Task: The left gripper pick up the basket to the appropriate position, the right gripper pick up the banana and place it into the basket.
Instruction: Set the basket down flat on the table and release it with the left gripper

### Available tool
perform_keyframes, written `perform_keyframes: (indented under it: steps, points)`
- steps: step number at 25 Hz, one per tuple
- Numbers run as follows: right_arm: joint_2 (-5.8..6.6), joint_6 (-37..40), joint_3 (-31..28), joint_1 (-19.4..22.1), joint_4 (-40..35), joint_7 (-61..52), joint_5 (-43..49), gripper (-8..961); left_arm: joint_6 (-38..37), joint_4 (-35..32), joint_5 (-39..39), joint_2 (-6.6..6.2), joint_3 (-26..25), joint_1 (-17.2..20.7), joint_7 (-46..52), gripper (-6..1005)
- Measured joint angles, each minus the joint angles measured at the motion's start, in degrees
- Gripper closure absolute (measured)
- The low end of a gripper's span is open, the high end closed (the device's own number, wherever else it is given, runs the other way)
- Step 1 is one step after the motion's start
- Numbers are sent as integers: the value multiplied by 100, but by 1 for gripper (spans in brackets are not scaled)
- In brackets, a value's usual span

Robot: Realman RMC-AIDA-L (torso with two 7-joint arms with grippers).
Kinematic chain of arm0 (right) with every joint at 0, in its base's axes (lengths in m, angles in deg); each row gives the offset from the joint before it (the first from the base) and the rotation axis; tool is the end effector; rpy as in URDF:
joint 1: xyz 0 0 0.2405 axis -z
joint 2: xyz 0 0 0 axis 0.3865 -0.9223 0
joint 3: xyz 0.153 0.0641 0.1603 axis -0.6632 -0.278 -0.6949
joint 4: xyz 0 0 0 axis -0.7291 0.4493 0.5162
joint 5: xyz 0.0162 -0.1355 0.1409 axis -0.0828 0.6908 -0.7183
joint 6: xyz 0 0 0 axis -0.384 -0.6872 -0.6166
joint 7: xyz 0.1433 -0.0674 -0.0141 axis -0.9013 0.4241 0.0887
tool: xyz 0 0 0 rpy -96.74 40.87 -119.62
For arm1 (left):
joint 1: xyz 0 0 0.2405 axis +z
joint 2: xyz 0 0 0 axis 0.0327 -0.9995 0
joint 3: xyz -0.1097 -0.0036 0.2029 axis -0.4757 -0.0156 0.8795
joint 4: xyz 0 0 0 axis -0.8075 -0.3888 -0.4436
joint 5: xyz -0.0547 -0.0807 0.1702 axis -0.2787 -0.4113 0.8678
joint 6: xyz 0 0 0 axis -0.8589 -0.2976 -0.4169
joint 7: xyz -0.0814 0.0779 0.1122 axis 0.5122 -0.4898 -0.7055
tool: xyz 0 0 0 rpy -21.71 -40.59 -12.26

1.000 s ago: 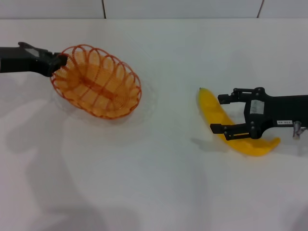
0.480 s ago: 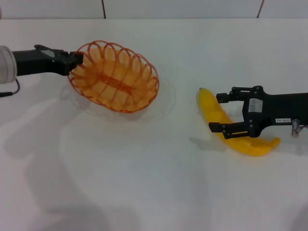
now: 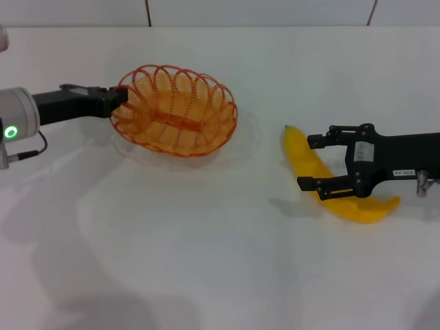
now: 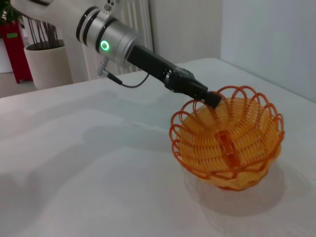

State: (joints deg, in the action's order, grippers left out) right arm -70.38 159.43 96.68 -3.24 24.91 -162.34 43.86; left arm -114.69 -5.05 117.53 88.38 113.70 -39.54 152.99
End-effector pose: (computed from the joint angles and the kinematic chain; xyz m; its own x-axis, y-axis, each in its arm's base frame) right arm 0.2461 0.3048 0.0063 0.9136 -0.2294 -0.3359 -0.3105 -0.9267 -0.2116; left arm -0.2467 0.3923 0.0004 0.6835 0.5170 0.5153 0.7213 -0.5867 -0.3681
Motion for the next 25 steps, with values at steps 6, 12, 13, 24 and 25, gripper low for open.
perform_keyframes:
  steps: [6,12,13,24,25]
  points:
    - [7,0,0,-18,0,0,8,103,174,249,-444,0,12,81,-39,948]
    - [9,-1,4,-26,0,0,20,102,233,401,-554,9,0,116,-84,947]
    - [9,-2,32,-36,0,0,24,102,249,433,-570,11,-1,121,-84,947]
    - [9,-2,61,-40,0,-29,27,103,372,674,-762,18,16,174,-128,948]
    - [9,-3,61,-39,0,-29,27,103,372,675,-763,18,17,174,-129,948]
